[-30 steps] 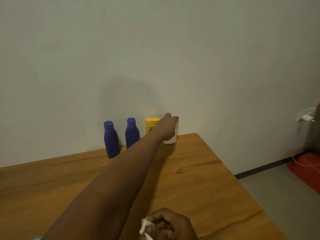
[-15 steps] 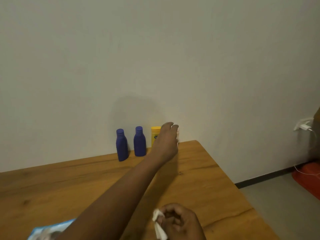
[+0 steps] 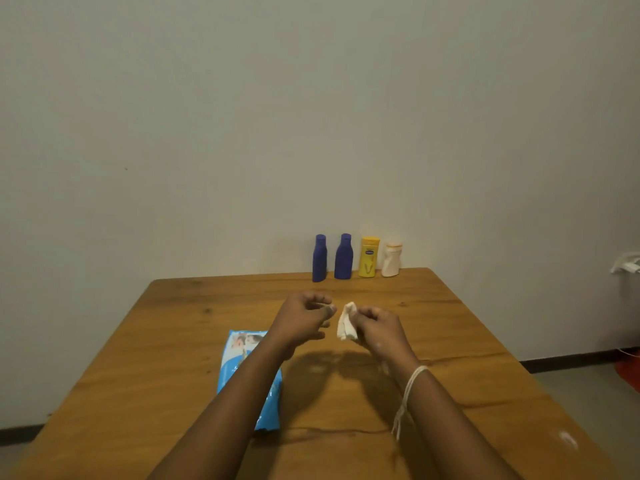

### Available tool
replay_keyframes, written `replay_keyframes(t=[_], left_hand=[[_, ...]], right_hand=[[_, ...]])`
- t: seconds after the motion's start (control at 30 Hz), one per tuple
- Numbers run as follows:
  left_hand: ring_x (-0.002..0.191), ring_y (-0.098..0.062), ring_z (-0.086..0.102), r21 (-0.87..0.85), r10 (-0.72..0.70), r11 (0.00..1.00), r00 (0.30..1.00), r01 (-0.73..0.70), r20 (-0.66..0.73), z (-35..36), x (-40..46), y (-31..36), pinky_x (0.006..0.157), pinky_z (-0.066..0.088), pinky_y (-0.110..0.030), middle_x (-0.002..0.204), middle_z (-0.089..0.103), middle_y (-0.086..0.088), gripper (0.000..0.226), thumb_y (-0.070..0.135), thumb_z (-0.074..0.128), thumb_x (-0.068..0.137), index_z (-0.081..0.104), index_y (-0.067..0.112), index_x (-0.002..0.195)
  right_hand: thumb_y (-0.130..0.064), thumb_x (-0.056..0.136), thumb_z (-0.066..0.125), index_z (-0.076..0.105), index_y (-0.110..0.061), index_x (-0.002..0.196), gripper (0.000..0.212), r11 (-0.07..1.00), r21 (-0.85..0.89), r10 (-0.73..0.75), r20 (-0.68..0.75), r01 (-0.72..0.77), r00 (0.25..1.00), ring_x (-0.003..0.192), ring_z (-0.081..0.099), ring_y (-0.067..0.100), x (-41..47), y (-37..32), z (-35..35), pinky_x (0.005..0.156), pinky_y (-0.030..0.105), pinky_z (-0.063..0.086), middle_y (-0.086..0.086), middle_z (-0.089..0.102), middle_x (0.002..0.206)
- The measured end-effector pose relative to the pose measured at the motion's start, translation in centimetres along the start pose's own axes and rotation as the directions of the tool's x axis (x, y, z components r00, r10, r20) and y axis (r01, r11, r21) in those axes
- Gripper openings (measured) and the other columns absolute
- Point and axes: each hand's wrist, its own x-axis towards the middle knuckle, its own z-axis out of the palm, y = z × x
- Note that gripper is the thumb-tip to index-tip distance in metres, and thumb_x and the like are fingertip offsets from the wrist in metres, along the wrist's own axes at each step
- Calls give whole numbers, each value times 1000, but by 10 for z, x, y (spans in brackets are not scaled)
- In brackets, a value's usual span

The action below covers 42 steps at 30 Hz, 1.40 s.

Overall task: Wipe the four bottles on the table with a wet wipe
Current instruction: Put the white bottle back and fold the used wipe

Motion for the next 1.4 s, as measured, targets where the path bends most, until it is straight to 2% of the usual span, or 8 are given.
replay_keyframes(t=[0.4,0.63,0.87,0.97,1.03,1.13,1.23,1.4], left_hand=[[84,-18,74,-198,-92,976,996,88,-9,-37,53,-20,65,62,-28,91,76,-6,21,11,72,90,71,14,111],[78,-15,75,-280,-205,939,979,202,18,-48,123,-8,65,59,-28,91,78,-8,14,10,73,90,73,10,104],[70,-10,74,-296,-202,936,979,190,-12,-89,153,119,59,58,-21,91,76,-11,14,7,71,92,72,4,105],[64,-10,74,-295,-191,938,981,181,-6,-97,157,162,58,57,-20,87,75,-11,15,7,71,92,70,-1,105],[69,-19,73,-323,-222,923,975,211,2,-89,158,176,67,60,-28,84,76,-13,17,7,72,91,70,-3,105],[82,-26,75,-372,-278,888,960,271,38,-65,158,179,85,60,-39,90,77,-18,15,8,72,90,70,-1,102],[72,-16,76,-406,-314,853,944,329,104,-27,161,177,67,62,-24,85,77,-13,14,8,71,92,70,0,103],[89,-21,75,-416,-374,816,916,400,147,58,172,164,73,63,-23,104,76,-19,23,8,70,92,69,-4,111]], right_hand=[[-17,93,68,73,-7,101,14,997,74,21,92,-28,996,94,74,28,63,-13,51,84,41,62,14,76,102],[-16,92,69,74,-7,98,12,986,78,139,104,-147,985,90,75,29,132,-35,60,82,43,61,15,77,97],[-15,93,67,71,1,100,19,987,83,131,46,-134,990,77,70,26,157,-173,71,76,45,60,20,75,93],[-15,93,67,70,3,98,19,992,58,110,1,-110,994,55,64,13,153,-217,67,53,27,57,15,72,78],[-16,91,69,71,1,96,17,992,48,116,-37,-114,993,47,59,10,152,-230,59,47,22,47,11,68,73],[-22,86,74,72,-7,86,15,988,55,149,-51,-146,988,65,62,26,149,-233,40,63,38,47,15,70,76],[-17,87,73,71,-3,91,15,978,88,196,-87,-189,977,66,64,24,151,-220,7,63,34,55,13,69,75],[-11,85,75,71,-1,89,11,962,101,265,-144,-252,954,69,65,24,162,-184,-64,64,33,53,16,69,80]])
